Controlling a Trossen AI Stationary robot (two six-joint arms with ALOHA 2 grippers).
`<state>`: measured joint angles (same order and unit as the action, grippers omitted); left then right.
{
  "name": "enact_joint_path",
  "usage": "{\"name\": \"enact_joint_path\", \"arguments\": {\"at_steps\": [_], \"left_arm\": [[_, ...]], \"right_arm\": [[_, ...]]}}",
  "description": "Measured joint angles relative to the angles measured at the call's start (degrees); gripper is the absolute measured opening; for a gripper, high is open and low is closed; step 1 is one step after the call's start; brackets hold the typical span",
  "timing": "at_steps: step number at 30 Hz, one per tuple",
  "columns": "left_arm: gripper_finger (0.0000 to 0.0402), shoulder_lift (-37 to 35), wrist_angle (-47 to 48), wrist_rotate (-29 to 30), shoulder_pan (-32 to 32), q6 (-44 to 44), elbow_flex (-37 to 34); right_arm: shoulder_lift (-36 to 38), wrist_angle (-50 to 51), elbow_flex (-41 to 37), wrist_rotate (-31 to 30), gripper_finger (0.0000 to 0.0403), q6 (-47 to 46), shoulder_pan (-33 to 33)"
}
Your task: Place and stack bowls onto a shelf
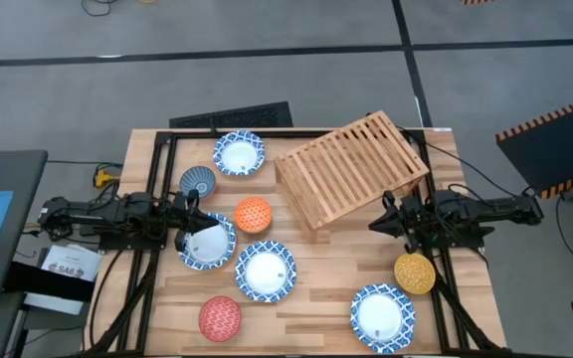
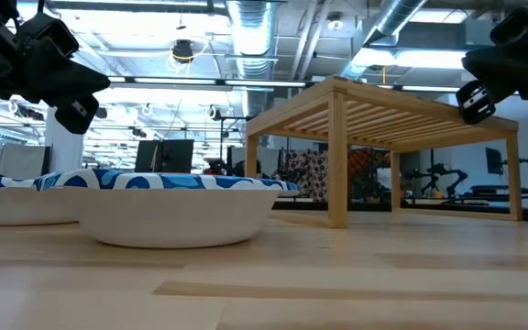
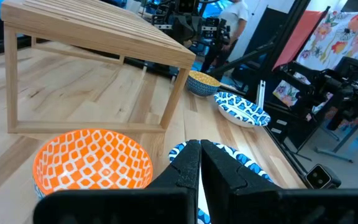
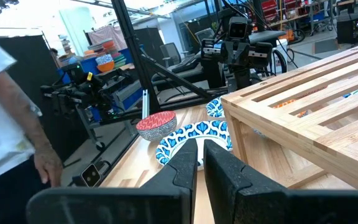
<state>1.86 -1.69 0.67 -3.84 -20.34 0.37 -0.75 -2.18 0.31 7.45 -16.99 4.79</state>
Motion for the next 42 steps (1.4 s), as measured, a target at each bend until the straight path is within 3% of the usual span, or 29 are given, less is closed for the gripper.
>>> {"name": "enact_joint_path", "arguments": {"at_steps": [7, 11, 15, 17, 23, 29, 34, 37, 42], "left_arm": [[0.0000, 0.00, 0.00, 0.00, 0.00, 0.00, 0.01], [0.0000, -0.01, 0.00, -0.02, 0.00, 0.00, -0.01], [0.0000, 0.01, -0.01, -0.02, 0.00, 0.00, 0.00], [0.0000, 0.01, -0.02, 0.00, 0.02, -0.02, 0.01], [0.0000, 0.00, -0.02, -0.01, 0.01, -0.01, 0.00], [0.0000, 0.01, -0.01, 0.00, 0.00, 0.00, -0.01], [0.0000, -0.01, 0.00, 0.00, 0.00, 0.00, 0.01], [0.0000, -0.01, 0.00, 0.00, 0.01, 0.00, 0.00], [0.0000, 0.01, -0.02, -0.02, 0.02, 0.00, -0.01]], "right_arm": [[0.00, -1.86, 0.01, -0.05, 0.0056, -1.29, -0.02], [0.07, -15.62, 0.50, -5.02, 0.0056, -8.78, -0.04], [0.07, -33.59, 0.95, -13.98, 0.0056, -23.64, -0.04], [0.05, -38.25, 1.16, -14.89, 0.0056, -26.39, -0.05], [-2.23, -34.67, 6.30, -14.70, 0.0056, -30.57, 0.21], [-10.69, -32.33, 18.33, -7.09, 0.0056, -31.21, 2.35], [-21.06, -18.66, 33.06, 1.77, 0.0056, -31.19, 4.85], [-27.08, 0.16, 43.30, 4.13, 0.0056, -32.74, 6.44], [-36.18, 40.89, 58.08, 4.62, 0.0056, -42.54, 9.67]]}}
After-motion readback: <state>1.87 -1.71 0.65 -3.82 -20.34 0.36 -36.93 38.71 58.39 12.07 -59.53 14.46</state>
